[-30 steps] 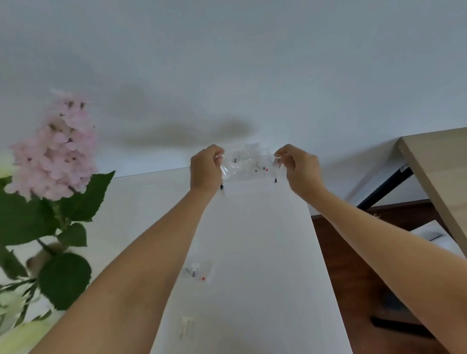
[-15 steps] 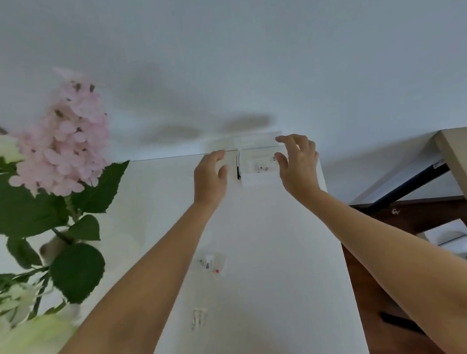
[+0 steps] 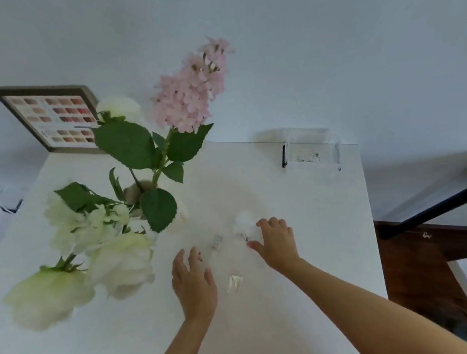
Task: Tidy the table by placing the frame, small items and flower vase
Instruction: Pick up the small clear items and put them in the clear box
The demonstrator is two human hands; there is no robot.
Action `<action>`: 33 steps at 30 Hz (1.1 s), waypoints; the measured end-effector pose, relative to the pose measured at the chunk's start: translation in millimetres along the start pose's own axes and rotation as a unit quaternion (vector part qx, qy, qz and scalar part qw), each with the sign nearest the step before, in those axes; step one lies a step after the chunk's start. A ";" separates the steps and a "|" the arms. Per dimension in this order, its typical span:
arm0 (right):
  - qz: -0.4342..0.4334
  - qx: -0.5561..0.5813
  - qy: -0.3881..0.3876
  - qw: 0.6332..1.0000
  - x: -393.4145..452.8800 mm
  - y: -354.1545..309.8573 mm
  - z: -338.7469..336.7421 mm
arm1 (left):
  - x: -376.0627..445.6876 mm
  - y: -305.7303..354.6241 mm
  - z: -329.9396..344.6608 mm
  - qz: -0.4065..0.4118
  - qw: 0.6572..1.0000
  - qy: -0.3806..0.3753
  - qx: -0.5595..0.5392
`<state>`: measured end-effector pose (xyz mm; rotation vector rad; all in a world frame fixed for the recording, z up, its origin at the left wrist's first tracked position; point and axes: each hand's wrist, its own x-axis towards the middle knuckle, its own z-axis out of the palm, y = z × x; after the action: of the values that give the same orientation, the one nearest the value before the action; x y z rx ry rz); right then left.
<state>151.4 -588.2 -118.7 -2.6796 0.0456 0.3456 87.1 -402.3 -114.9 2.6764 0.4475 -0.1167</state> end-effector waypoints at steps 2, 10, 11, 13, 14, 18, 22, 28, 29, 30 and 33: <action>0.019 -0.024 -0.003 1.000 -4.5 -6.9 5.0 | -9.8 -15.3 -0.6 -0.055 0.998 -0.027 0.013; 0.067 -0.024 -0.024 0.997 -12.7 -19.0 11.2 | -19.1 -35.4 -8.9 -0.070 0.995 -0.034 -0.068; 0.073 -0.020 -0.033 0.997 -13.5 -19.4 11.3 | -19.3 -36.5 -9.7 -0.069 0.994 -0.032 -0.085; 0.078 -0.013 -0.048 0.996 -16.6 -18.9 11.8 | -18.9 -39.7 -10.6 -0.073 0.991 -0.034 -0.108; 0.077 -0.010 -0.052 0.996 -18.6 -18.3 12.4 | -18.7 -42.1 -10.9 -0.079 0.989 -0.036 -0.118; 0.053 -0.007 -0.063 0.997 -27.9 -13.6 13.3 | -17.0 -50.3 -10.8 -0.092 0.987 -0.049 -0.125; 0.045 0.046 -0.071 0.995 -31.0 -2.4 6.2 | -14.6 -52.4 -10.9 -0.090 0.992 -0.064 -0.063; 0.063 0.181 -0.031 0.981 -26.1 22.2 -29.2 | -14.3 -30.9 -15.7 -0.017 0.984 -0.071 -0.164; 0.073 0.197 -0.012 0.978 -23.3 28.0 -39.4 | -10.4 -19.2 -16.9 -0.003 0.979 -0.073 -0.188; 0.081 0.210 0.010 0.974 -19.7 33.5 -49.8 | -5.1 -5.6 -17.8 0.015 0.976 -0.074 -0.203; 0.098 0.235 0.083 0.963 -4.4 50.6 -80.6 | 19.6 44.8 -18.0 0.068 0.965 -0.076 -0.240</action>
<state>161.7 -668.4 -68.4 -2.2270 0.3958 0.1438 120.5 -427.4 -83.9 2.1931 0.2076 -0.1511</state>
